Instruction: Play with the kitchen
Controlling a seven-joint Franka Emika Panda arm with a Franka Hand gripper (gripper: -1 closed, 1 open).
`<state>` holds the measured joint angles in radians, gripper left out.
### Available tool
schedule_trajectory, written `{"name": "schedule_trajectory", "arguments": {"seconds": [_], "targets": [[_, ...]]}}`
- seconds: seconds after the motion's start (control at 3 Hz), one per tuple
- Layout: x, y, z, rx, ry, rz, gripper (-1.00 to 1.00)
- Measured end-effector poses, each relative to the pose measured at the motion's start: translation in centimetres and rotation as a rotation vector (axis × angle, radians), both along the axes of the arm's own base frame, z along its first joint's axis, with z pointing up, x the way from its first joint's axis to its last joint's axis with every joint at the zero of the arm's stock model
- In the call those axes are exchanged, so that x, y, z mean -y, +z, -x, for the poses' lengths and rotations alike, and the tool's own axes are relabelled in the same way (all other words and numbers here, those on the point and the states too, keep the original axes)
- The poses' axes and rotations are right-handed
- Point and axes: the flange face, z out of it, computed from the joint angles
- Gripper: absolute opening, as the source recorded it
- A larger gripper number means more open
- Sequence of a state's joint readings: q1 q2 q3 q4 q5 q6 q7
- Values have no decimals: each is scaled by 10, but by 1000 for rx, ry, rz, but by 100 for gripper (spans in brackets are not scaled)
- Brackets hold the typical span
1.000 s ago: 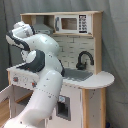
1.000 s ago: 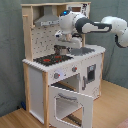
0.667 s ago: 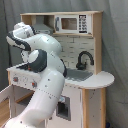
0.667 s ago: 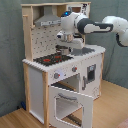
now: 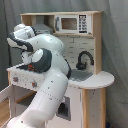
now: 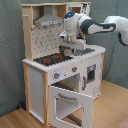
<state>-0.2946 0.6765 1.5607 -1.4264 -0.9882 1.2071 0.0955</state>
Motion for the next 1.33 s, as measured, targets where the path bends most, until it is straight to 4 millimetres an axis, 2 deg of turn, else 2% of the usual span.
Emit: {"name": "schedule_trajectory", "arguments": {"seconds": [1.33], "targets": [[40, -8, 27, 61, -76, -4, -100]]}}
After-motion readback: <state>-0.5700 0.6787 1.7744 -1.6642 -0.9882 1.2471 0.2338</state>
